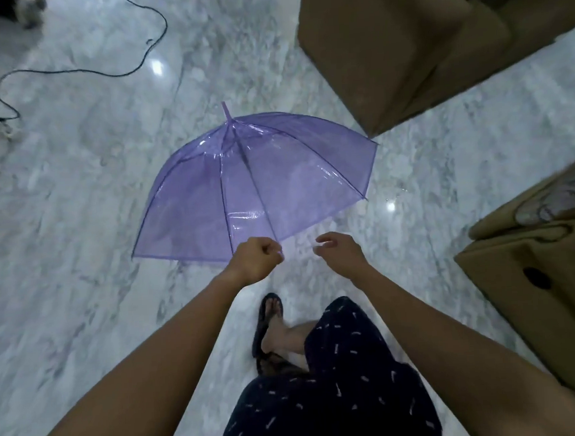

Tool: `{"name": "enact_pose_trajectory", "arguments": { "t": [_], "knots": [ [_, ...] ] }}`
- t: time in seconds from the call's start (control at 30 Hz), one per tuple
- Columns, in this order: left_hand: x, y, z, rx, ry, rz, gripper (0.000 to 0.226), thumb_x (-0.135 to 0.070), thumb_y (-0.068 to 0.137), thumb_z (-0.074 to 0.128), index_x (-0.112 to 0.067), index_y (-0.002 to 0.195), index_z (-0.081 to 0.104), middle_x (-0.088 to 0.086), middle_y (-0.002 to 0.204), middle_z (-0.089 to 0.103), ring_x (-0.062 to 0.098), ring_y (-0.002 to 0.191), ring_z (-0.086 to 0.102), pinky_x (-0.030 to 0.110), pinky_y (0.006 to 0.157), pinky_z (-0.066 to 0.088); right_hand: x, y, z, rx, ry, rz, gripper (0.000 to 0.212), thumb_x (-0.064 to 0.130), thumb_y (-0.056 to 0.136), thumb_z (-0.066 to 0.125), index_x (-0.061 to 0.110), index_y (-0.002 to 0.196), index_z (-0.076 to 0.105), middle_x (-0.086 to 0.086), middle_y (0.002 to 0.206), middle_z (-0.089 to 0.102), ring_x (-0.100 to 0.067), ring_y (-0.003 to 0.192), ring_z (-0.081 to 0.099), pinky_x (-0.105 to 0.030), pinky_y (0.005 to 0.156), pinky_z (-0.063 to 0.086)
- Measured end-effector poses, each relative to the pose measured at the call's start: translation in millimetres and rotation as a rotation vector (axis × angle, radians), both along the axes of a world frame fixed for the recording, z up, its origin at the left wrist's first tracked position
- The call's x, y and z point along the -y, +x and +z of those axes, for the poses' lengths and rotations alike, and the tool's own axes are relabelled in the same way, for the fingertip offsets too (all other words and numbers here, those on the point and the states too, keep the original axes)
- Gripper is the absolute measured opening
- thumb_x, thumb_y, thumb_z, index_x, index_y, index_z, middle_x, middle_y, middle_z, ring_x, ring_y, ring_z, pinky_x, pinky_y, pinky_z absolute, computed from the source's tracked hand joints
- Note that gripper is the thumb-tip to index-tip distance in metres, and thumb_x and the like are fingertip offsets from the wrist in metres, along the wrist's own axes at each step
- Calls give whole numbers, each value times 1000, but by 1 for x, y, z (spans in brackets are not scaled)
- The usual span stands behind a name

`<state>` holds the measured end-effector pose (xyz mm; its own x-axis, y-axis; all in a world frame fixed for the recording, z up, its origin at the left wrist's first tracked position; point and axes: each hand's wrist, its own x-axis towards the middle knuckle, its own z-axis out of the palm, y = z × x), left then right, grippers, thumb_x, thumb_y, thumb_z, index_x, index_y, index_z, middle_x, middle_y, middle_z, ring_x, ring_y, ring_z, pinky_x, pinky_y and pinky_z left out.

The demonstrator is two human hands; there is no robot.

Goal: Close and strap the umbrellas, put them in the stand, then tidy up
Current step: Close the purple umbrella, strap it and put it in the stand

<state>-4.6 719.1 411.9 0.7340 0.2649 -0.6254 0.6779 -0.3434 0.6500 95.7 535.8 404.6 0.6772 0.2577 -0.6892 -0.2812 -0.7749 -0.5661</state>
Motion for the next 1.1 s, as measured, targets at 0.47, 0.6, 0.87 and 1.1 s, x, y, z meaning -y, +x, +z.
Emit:
{"name": "enact_pose_trajectory", "arguments": {
  "t": [0.47,0.6,0.87,1.1],
  "knots": [
    [62,-1,-291,-52,-63,523,32,-31,92,64,-16,120,70,2,121,69,20,114,60,26,97,43,6,50,-275,-58,-165,540,21,26,92,70,18,111,73,-1,109,68,-18,96,63,-30,84,48],
    [67,29,-412,27,-54,701,22,-30,94,60,-14,99,74,6,108,72,27,107,64,33,94,46,-14,90,-389,-42,-147,583,18,19,92,69,12,107,75,-7,110,72,-19,95,64,-27,78,49],
    [23,132,-515,373,-344,915,60,-22,104,48,-23,158,20,0,162,26,15,145,32,22,106,38,-143,182,-465,230,-26,682,35,17,102,48,-2,129,61,-11,110,58,-23,89,54,-23,64,39],
    [-28,172,-460,393,-344,807,71,-9,98,58,-20,157,20,9,137,54,11,101,52,11,61,44,-209,207,-394,187,222,628,34,15,98,59,20,132,59,-7,112,69,-14,84,55,-22,62,40]
  ]
}}
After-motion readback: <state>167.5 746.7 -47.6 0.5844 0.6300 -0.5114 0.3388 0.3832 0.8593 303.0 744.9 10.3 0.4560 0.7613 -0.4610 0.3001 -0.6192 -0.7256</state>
